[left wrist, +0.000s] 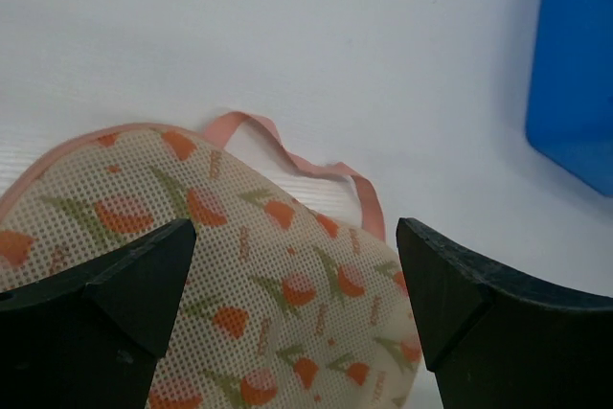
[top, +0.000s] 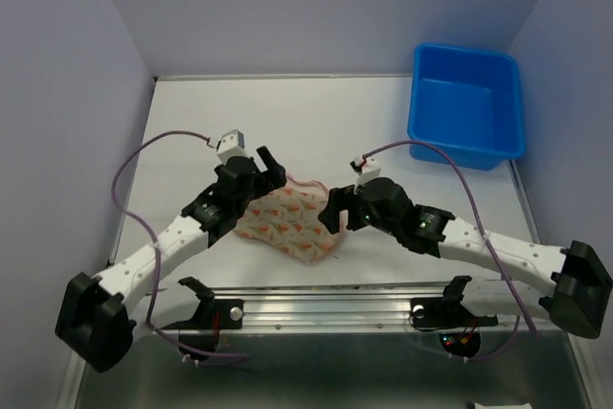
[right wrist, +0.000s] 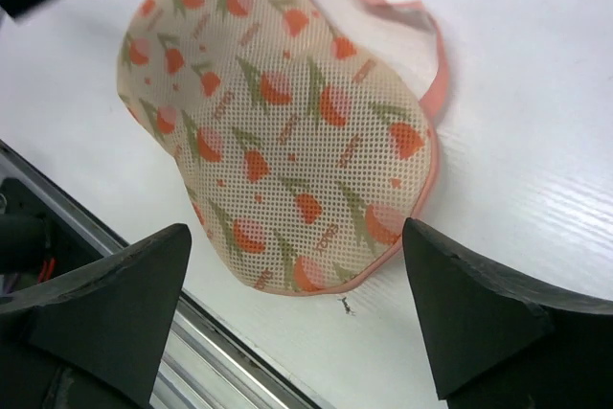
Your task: Unzip the laundry bag and remove the bra
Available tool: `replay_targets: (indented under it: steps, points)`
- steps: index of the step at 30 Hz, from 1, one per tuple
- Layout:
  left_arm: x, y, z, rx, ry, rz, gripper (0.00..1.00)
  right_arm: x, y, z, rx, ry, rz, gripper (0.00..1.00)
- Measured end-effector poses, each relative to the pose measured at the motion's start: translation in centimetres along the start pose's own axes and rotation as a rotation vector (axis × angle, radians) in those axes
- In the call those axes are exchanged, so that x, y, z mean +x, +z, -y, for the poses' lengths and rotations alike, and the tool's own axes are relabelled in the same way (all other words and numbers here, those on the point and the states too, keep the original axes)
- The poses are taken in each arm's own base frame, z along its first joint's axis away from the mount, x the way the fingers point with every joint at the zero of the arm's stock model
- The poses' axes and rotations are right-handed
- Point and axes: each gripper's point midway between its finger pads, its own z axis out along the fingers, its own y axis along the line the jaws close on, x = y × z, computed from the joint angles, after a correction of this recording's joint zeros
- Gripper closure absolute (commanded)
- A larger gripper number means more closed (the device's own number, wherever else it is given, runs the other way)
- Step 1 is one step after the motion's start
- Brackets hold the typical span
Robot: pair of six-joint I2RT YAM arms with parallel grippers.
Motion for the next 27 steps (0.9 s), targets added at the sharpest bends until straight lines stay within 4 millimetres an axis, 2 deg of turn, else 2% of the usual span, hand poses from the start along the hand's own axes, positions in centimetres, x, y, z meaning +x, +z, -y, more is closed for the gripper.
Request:
replay_targets:
  steps: [1, 3, 6, 9, 13, 16, 20, 22, 27]
  points:
    - [0.0, -1.2, -0.2, 0.023, -0.037, 0.011, 0.01, -0.6, -0.5, 0.0, 0.003, 0.003, 0.022, 0.00]
    - [1.4, -3.2, -1.5, 0.055, -0.115, 0.012, 0.01, -1.8, -1.6, 0.1, 0.008, 0.010, 0.071, 0.00]
    - [4.2, -4.5, -3.8, 0.037, -0.178, -0.033, 0.01, -2.6, -2.8, 0.3, 0.005, 0.026, 0.114, 0.00]
    - [7.1, -5.1, -5.8, 0.003, -0.223, -0.100, 0.01, -0.7, -2.8, 1.4, 0.027, 0.032, 0.080, 0.00]
    - [9.3, -5.6, -6.9, -0.006, -0.280, -0.155, 0.01, 2.3, -2.4, 3.1, 0.069, 0.027, 0.006, 0.00]
    - [10.6, -5.3, -7.0, -0.002, -0.296, -0.192, 0.01, 3.3, -2.5, 3.5, 0.075, 0.030, -0.018, 0.00]
    - [11.9, -3.9, -6.9, -0.025, -0.290, -0.234, 0.01, 3.3, -2.8, 3.3, 0.059, 0.039, -0.016, 0.00]
    - [11.7, -3.0, -6.3, -0.030, -0.286, -0.241, 0.01, 3.4, -2.9, 3.2, 0.049, 0.039, -0.020, 0.00]
    - [10.1, -0.5, -3.1, 0.021, -0.289, -0.223, 0.01, 3.8, -3.1, 3.1, 0.036, 0.041, -0.024, 0.00]
